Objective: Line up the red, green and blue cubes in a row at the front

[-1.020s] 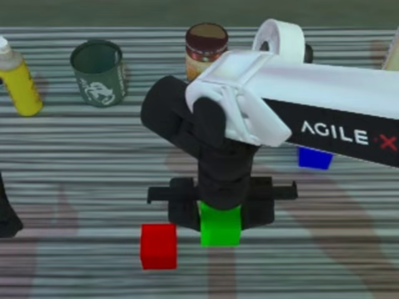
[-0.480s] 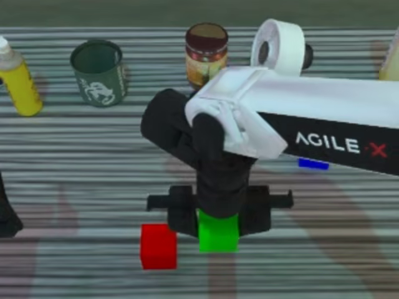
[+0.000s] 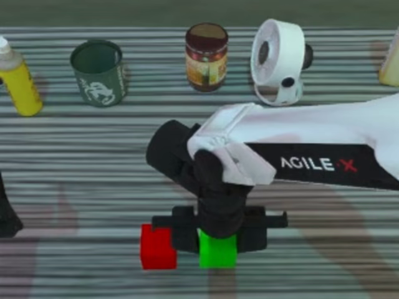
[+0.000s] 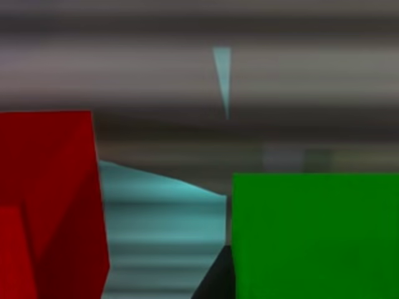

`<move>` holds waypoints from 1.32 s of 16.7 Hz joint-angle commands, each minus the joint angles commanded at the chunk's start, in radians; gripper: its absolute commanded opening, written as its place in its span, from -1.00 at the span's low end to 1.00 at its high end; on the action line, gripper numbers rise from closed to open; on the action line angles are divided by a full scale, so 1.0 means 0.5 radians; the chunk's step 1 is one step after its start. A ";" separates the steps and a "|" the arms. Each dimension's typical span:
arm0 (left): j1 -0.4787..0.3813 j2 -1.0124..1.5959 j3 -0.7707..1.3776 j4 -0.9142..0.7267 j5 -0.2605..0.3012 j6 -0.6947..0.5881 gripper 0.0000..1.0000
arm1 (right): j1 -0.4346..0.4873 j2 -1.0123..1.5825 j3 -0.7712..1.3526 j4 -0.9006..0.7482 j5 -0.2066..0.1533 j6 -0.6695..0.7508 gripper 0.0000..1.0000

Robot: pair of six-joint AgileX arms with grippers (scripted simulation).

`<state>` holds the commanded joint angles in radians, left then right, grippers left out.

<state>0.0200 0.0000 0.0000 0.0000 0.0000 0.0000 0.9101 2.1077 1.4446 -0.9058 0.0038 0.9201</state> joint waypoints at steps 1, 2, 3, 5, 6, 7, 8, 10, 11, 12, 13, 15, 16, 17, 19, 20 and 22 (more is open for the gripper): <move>0.000 0.000 0.000 0.000 0.000 0.000 1.00 | 0.000 0.000 0.000 0.000 0.000 0.000 -1.00; 0.000 0.000 0.000 0.000 0.000 0.000 1.00 | 0.000 0.000 0.000 0.000 0.000 0.000 -0.85; 0.000 0.000 0.000 0.000 0.000 0.000 1.00 | 0.000 0.000 0.000 0.000 0.000 0.000 -0.70; 0.000 0.000 0.000 0.000 0.000 0.000 1.00 | 0.000 0.000 0.000 0.000 0.000 0.000 -0.40; 0.000 0.000 0.000 0.000 0.000 0.000 1.00 | 0.000 0.000 0.000 0.000 0.000 0.000 -0.25; 0.000 0.000 0.000 0.000 0.000 0.000 1.00 | 0.000 0.000 0.000 0.000 0.000 0.000 -0.10; 0.000 0.000 0.000 0.000 0.000 0.000 1.00 | 0.000 0.000 0.000 0.000 0.000 0.000 0.06; 0.000 0.000 0.000 0.000 0.000 0.000 1.00 | 0.000 0.000 0.000 0.000 0.000 0.000 0.36; 0.000 0.000 0.000 0.000 0.000 0.000 1.00 | 0.000 0.000 0.000 0.000 0.000 0.000 0.51; 0.000 0.000 0.000 0.000 0.000 0.000 1.00 | 0.000 0.000 0.000 0.000 0.000 0.000 0.66; 0.000 0.000 0.000 0.000 0.000 0.000 1.00 | 0.000 0.000 0.000 0.000 0.000 0.000 0.81; 0.000 0.000 0.000 0.000 0.000 0.000 1.00 | 0.000 0.000 0.000 0.000 0.000 0.000 1.00; 0.000 0.000 0.000 0.000 0.000 0.000 1.00 | 0.000 0.000 0.000 0.000 0.000 0.000 1.00; 0.000 0.000 0.000 0.000 0.000 0.000 1.00 | 0.000 0.000 0.000 0.000 0.000 0.000 1.00; 0.000 0.000 0.000 0.000 0.000 0.000 1.00 | 0.000 0.000 0.000 0.000 0.000 0.000 1.00; 0.000 0.000 0.000 0.000 0.000 0.000 1.00 | 0.000 0.000 0.000 0.000 0.000 0.000 1.00; 0.000 0.000 0.000 0.000 0.000 0.000 1.00 | 0.000 0.000 0.000 0.000 0.000 0.000 1.00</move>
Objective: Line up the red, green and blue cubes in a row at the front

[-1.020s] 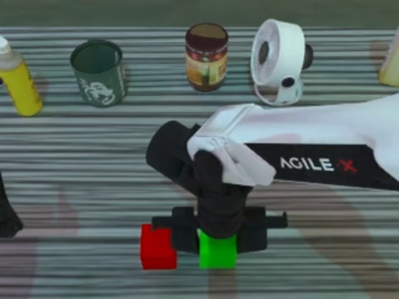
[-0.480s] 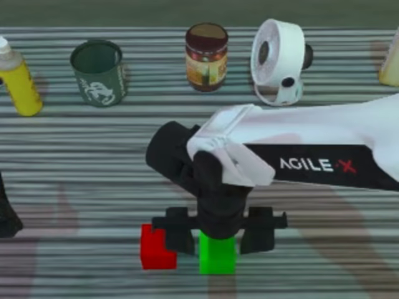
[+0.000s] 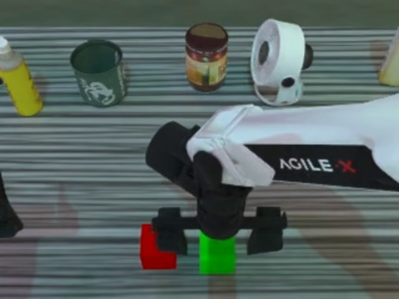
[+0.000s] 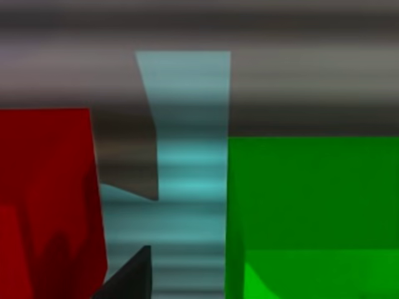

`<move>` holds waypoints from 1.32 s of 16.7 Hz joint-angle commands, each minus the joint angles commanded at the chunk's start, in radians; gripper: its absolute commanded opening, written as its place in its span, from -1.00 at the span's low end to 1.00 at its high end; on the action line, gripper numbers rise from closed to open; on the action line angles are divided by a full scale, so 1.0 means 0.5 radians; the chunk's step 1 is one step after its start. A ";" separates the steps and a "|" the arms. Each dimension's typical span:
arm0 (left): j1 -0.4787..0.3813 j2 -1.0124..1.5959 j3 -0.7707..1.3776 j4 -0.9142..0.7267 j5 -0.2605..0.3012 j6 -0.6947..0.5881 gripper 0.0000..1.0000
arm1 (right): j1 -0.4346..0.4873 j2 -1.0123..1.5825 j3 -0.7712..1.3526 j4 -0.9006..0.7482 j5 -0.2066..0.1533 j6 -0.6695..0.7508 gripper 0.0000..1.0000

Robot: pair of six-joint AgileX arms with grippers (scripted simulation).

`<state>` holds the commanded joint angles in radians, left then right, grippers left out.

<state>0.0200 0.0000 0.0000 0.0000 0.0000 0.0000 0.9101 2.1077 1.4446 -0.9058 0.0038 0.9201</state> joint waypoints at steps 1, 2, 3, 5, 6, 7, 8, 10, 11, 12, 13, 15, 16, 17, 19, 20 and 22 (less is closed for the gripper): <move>0.000 0.000 0.000 0.000 0.000 0.000 1.00 | -0.004 -0.001 0.000 0.000 0.000 0.000 1.00; 0.000 0.000 0.000 0.000 0.000 0.000 1.00 | -0.002 -0.003 0.006 -0.007 0.000 -0.001 1.00; 0.000 0.000 0.000 0.000 0.000 0.000 1.00 | 0.002 -0.010 0.028 -0.035 0.000 -0.002 1.00; 0.000 0.000 0.000 0.000 0.000 0.000 1.00 | 0.007 -0.042 0.106 -0.145 0.000 0.000 1.00; 0.000 0.000 0.000 0.000 0.000 0.000 1.00 | 0.008 -0.064 0.152 -0.218 -0.001 0.001 1.00; 0.000 0.000 0.000 0.000 0.000 0.000 1.00 | 0.010 -0.087 0.201 -0.297 -0.002 0.001 1.00; 0.000 0.000 0.000 0.000 0.000 0.000 1.00 | 0.012 -0.110 0.248 -0.372 -0.003 0.000 1.00; 0.000 0.000 0.000 0.000 0.000 0.000 1.00 | 0.014 -0.150 0.318 -0.475 -0.002 -0.003 1.00; 0.000 0.000 0.000 0.000 0.000 0.000 1.00 | 0.014 -0.161 0.335 -0.495 -0.001 -0.005 1.00; 0.000 0.000 0.000 0.000 0.000 0.000 1.00 | 0.014 -0.162 0.336 -0.497 -0.001 -0.005 1.00; 0.000 0.000 0.000 0.000 0.000 0.000 1.00 | 0.014 -0.162 0.336 -0.497 -0.001 -0.005 1.00; 0.000 0.000 0.000 0.000 0.000 0.000 1.00 | -0.001 -0.152 0.335 -0.492 -0.001 -0.009 1.00; 0.000 0.000 0.000 0.000 0.000 0.000 1.00 | -0.027 -0.140 0.351 -0.497 -0.001 -0.031 1.00; 0.000 0.000 0.000 0.000 0.000 0.000 1.00 | -0.073 -0.120 0.379 -0.505 0.000 -0.068 1.00; 0.000 0.000 0.000 0.000 0.000 0.000 1.00 | -0.214 -0.059 0.461 -0.529 0.000 -0.176 1.00; 0.000 0.000 0.000 0.000 0.000 0.000 1.00 | -0.304 -0.022 0.510 -0.544 0.000 -0.244 1.00; 0.000 0.000 0.000 0.000 0.000 0.000 1.00 | -0.519 0.061 0.616 -0.578 -0.002 -0.396 1.00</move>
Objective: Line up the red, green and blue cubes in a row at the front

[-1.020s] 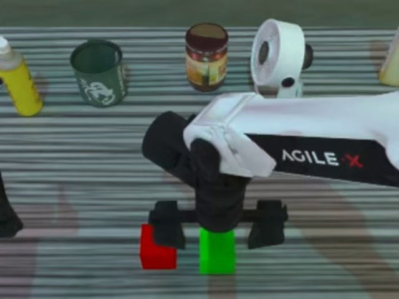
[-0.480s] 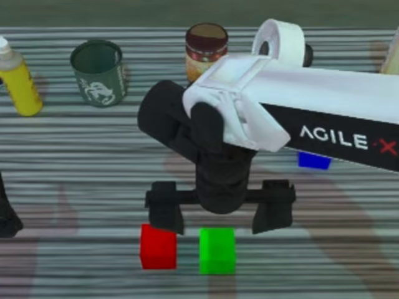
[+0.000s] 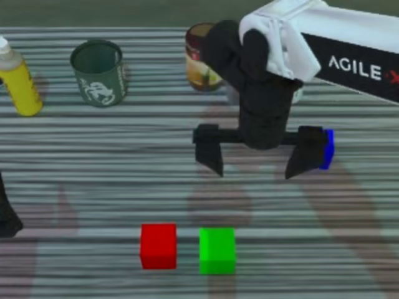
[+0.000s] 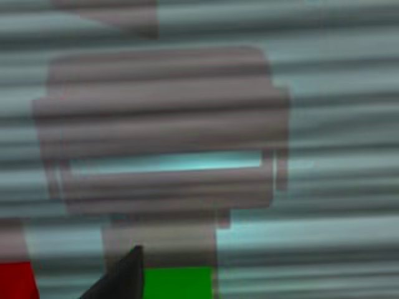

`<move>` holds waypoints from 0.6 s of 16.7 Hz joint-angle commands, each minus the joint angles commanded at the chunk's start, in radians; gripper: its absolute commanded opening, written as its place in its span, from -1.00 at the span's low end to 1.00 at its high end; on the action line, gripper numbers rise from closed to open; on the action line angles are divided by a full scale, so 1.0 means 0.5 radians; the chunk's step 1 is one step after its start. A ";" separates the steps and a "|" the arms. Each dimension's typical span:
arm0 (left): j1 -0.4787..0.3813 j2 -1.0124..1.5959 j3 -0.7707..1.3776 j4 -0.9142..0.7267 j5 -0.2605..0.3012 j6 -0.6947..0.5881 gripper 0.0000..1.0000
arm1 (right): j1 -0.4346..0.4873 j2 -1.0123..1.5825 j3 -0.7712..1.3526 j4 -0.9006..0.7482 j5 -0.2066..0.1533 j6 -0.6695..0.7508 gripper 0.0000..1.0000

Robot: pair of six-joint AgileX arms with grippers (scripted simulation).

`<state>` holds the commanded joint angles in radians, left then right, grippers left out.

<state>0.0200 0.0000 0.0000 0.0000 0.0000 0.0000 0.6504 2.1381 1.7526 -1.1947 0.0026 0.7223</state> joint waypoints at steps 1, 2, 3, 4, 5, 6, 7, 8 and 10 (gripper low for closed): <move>0.000 0.000 0.000 0.000 0.000 0.000 1.00 | -0.120 0.042 0.053 -0.017 -0.001 -0.081 1.00; 0.000 0.000 0.000 0.000 0.000 0.000 1.00 | -0.241 0.081 0.104 -0.033 -0.002 -0.163 1.00; 0.000 0.000 0.000 0.000 0.000 0.000 1.00 | -0.355 0.118 0.154 -0.047 -0.002 -0.243 1.00; 0.000 0.000 0.000 0.000 0.000 0.000 1.00 | -0.457 0.150 0.201 -0.059 -0.001 -0.319 1.00; 0.000 0.000 0.000 0.000 0.000 0.000 1.00 | -0.539 0.177 0.243 -0.068 0.000 -0.386 1.00; 0.000 0.000 0.000 0.000 0.000 0.000 1.00 | -0.601 0.197 0.278 -0.074 0.001 -0.440 1.00; 0.000 0.000 0.000 0.000 0.000 0.000 1.00 | -0.641 0.211 0.303 -0.077 0.001 -0.478 1.00; 0.000 0.000 0.000 0.000 0.000 0.000 1.00 | -0.659 0.217 0.315 -0.079 0.002 -0.496 1.00; 0.000 0.000 0.000 0.000 0.000 0.000 1.00 | -0.660 0.218 0.316 -0.079 0.002 -0.498 1.00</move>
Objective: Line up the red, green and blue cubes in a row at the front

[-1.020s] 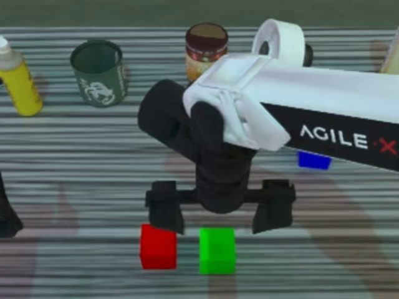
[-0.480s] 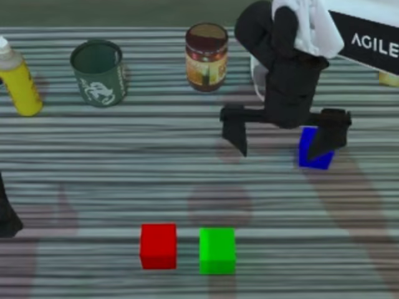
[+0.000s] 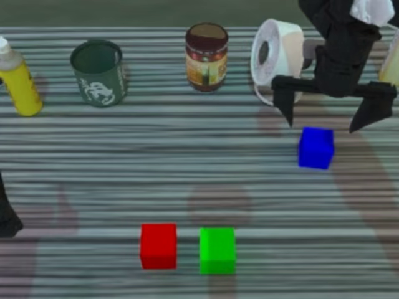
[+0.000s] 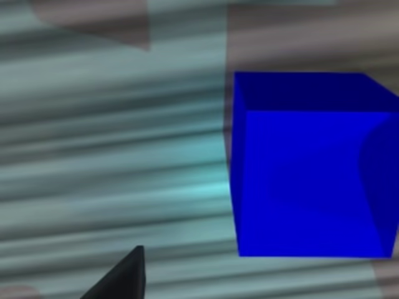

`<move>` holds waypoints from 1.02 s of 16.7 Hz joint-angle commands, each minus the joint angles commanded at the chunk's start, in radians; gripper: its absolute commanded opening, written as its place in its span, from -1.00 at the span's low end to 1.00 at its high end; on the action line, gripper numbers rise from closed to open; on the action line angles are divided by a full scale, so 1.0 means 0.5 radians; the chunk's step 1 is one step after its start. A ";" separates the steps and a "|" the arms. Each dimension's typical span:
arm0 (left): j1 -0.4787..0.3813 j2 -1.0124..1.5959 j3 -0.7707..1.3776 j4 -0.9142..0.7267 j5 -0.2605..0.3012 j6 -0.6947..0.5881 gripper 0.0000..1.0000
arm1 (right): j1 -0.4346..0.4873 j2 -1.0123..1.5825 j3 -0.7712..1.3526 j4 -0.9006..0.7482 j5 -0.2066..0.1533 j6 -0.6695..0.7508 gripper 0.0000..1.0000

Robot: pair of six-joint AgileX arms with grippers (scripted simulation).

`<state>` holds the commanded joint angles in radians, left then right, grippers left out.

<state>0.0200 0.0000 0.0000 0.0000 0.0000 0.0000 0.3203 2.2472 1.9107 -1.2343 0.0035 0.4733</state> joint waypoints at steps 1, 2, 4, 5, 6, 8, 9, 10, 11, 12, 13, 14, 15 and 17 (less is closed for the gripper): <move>0.000 0.000 0.000 0.000 0.000 0.000 1.00 | 0.000 0.000 0.000 0.000 0.000 0.000 1.00; 0.000 0.000 0.000 0.000 0.000 0.000 1.00 | 0.006 -0.009 -0.006 0.003 0.001 0.003 1.00; 0.000 0.000 0.000 0.000 0.000 0.000 1.00 | 0.004 0.002 -0.035 0.036 0.001 0.003 1.00; 0.000 0.000 0.000 0.000 0.000 0.000 1.00 | 0.003 0.017 -0.072 0.083 0.000 0.003 1.00; 0.000 0.000 0.000 0.000 0.000 0.000 1.00 | 0.003 0.037 -0.117 0.149 0.000 0.003 1.00; 0.000 0.000 0.000 0.000 0.000 0.000 1.00 | 0.003 0.090 -0.225 0.323 0.001 0.004 1.00; 0.000 0.000 0.000 0.000 0.000 0.000 1.00 | 0.002 0.117 -0.281 0.414 0.001 0.004 1.00; 0.000 0.000 0.000 0.000 0.000 0.000 1.00 | 0.002 0.143 -0.333 0.492 0.001 0.004 1.00; 0.000 0.000 0.000 0.000 0.000 0.000 1.00 | 0.003 0.165 -0.374 0.550 0.002 0.004 1.00; 0.000 0.000 0.000 0.000 0.000 0.000 1.00 | 0.003 0.181 -0.401 0.586 0.002 0.005 1.00; 0.000 0.000 0.000 0.000 0.000 0.000 1.00 | 0.003 0.188 -0.413 0.601 0.002 0.005 1.00; 0.000 0.000 0.000 0.000 0.000 0.000 1.00 | 0.003 0.188 -0.414 0.602 0.002 0.005 1.00; 0.000 0.000 0.000 0.000 0.000 0.000 1.00 | 0.003 0.188 -0.414 0.602 0.002 0.005 1.00; 0.000 0.000 0.000 0.000 0.000 0.000 1.00 | 0.003 0.188 -0.414 0.602 0.002 0.005 0.85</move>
<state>0.0200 0.0000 0.0000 0.0000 0.0000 0.0000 0.3218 2.3412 1.7039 -0.9334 0.0045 0.4760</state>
